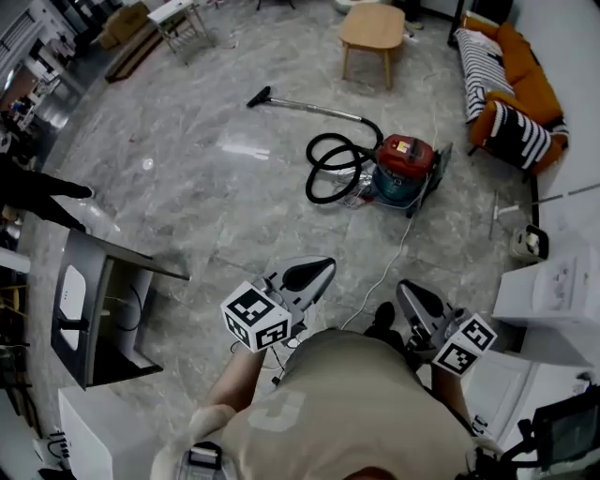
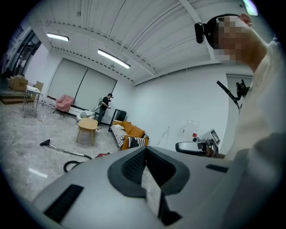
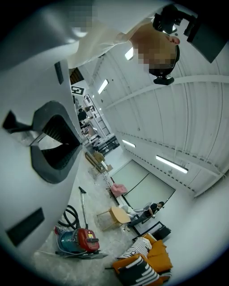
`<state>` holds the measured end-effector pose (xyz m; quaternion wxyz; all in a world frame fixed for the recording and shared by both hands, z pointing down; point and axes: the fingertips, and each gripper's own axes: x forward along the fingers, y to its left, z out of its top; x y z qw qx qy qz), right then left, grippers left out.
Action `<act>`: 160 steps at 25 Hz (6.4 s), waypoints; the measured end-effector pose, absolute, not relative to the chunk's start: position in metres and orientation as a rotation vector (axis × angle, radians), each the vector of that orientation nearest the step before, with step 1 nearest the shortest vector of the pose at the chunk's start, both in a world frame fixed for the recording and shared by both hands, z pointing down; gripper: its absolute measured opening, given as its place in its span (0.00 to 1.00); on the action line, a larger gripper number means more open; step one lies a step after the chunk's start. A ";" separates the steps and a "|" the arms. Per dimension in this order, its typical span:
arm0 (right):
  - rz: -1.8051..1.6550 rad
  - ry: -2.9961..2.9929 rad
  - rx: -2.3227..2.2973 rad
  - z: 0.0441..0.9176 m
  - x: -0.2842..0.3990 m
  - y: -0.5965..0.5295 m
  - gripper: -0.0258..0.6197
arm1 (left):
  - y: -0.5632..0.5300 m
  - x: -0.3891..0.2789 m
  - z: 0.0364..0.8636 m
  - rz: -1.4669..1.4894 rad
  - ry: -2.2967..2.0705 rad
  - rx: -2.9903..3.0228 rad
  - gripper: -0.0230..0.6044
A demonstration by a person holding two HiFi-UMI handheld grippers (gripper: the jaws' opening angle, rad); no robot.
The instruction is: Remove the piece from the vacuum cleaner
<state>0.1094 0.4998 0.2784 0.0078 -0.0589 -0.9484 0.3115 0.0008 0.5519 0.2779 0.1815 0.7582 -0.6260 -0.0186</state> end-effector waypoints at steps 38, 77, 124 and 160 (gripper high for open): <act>0.626 -2.921 -0.732 0.262 0.121 0.319 0.04 | 0.337 0.058 0.276 0.276 -1.935 2.069 0.04; 0.666 -2.734 0.211 0.307 -0.066 0.145 0.04 | 0.138 -0.121 0.311 0.067 -1.295 2.407 0.04; 0.957 -2.566 0.191 0.375 0.020 -0.096 0.04 | -0.064 -0.079 0.356 0.468 -1.584 2.212 0.04; 1.158 -1.993 0.294 0.579 -0.035 -0.208 0.04 | -0.173 -0.152 0.460 0.720 -1.307 2.056 0.04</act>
